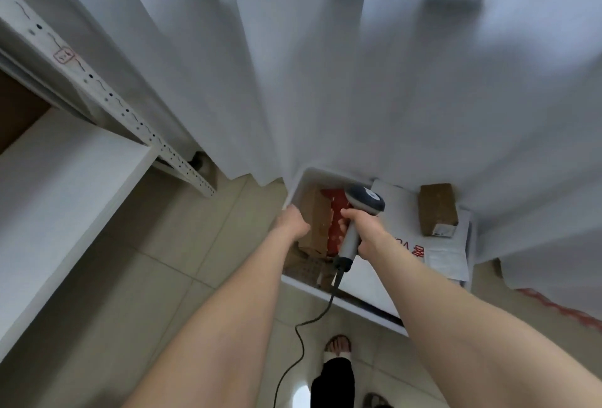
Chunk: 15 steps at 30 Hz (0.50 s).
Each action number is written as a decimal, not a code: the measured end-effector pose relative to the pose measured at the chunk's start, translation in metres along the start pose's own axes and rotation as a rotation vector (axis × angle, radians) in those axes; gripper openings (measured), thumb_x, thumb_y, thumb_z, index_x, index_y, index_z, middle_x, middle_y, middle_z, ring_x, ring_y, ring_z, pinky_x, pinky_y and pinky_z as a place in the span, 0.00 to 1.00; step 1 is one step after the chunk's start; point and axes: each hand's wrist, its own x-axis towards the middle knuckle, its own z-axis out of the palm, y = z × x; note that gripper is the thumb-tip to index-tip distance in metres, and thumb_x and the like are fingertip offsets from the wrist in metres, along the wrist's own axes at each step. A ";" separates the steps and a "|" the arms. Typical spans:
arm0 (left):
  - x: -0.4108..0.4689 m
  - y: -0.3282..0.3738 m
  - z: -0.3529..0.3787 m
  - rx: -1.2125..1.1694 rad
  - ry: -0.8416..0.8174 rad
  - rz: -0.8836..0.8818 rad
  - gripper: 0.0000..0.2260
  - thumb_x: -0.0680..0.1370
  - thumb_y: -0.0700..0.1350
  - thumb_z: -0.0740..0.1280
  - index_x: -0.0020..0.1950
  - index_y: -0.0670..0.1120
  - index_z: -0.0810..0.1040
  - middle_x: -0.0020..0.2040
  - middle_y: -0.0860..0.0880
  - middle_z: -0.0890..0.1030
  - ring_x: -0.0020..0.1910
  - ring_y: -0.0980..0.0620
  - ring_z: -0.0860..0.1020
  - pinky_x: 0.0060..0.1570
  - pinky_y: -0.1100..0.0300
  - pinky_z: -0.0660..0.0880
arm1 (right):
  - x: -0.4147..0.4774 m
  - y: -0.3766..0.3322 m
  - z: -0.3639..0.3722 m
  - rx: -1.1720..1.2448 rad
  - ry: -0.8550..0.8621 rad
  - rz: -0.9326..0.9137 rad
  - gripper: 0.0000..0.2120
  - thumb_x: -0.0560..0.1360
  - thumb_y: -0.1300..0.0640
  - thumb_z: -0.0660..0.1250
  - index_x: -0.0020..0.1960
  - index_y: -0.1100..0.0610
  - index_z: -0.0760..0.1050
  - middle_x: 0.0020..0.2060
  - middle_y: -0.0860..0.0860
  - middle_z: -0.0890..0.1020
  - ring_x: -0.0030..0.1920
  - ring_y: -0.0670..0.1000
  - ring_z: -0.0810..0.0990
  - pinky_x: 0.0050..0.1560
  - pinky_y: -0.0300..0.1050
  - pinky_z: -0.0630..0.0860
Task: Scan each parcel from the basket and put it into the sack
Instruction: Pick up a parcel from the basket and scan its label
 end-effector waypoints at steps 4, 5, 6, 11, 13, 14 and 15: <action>0.060 -0.003 0.042 -0.031 -0.045 -0.071 0.35 0.75 0.47 0.71 0.75 0.38 0.58 0.68 0.39 0.70 0.64 0.42 0.73 0.60 0.54 0.74 | 0.069 0.000 0.000 -0.020 0.024 0.048 0.03 0.75 0.63 0.69 0.45 0.58 0.75 0.35 0.53 0.79 0.34 0.49 0.77 0.43 0.47 0.78; 0.073 -0.006 0.053 -0.047 -0.046 -0.092 0.37 0.74 0.48 0.72 0.75 0.38 0.57 0.69 0.39 0.69 0.66 0.42 0.71 0.62 0.53 0.72 | 0.086 0.002 0.000 -0.032 0.023 0.058 0.03 0.75 0.63 0.69 0.44 0.59 0.75 0.35 0.53 0.79 0.34 0.49 0.77 0.42 0.46 0.77; 0.086 -0.008 0.064 -0.068 -0.047 -0.118 0.38 0.73 0.49 0.73 0.75 0.39 0.57 0.70 0.39 0.67 0.67 0.41 0.70 0.64 0.51 0.71 | 0.101 0.006 -0.001 -0.044 0.020 0.070 0.03 0.75 0.63 0.69 0.45 0.59 0.75 0.34 0.53 0.79 0.34 0.49 0.76 0.41 0.46 0.77; 0.139 -0.019 0.117 -0.103 -0.025 -0.222 0.36 0.72 0.51 0.73 0.74 0.41 0.59 0.71 0.39 0.65 0.68 0.41 0.69 0.64 0.49 0.71 | 0.172 0.023 -0.002 -0.088 -0.019 0.114 0.03 0.75 0.63 0.70 0.46 0.59 0.76 0.34 0.53 0.80 0.35 0.49 0.77 0.49 0.48 0.79; 0.148 -0.018 0.133 -0.052 0.021 -0.240 0.37 0.73 0.51 0.73 0.75 0.41 0.57 0.72 0.39 0.62 0.69 0.40 0.66 0.65 0.49 0.69 | 0.189 0.030 -0.005 -0.103 -0.033 0.125 0.03 0.75 0.63 0.70 0.46 0.59 0.75 0.35 0.54 0.80 0.36 0.49 0.77 0.54 0.50 0.79; 0.151 -0.017 0.138 -0.017 0.047 -0.248 0.37 0.73 0.50 0.72 0.75 0.41 0.57 0.73 0.40 0.61 0.69 0.40 0.65 0.64 0.49 0.68 | 0.195 0.032 -0.006 -0.111 -0.043 0.133 0.03 0.75 0.63 0.70 0.46 0.59 0.75 0.36 0.54 0.80 0.37 0.50 0.77 0.55 0.50 0.78; 0.153 -0.017 0.142 0.000 0.065 -0.260 0.37 0.73 0.50 0.72 0.75 0.41 0.57 0.72 0.40 0.60 0.69 0.40 0.66 0.63 0.49 0.69 | 0.199 0.034 -0.007 -0.113 -0.052 0.140 0.03 0.75 0.63 0.69 0.46 0.59 0.75 0.36 0.54 0.80 0.38 0.50 0.77 0.55 0.50 0.78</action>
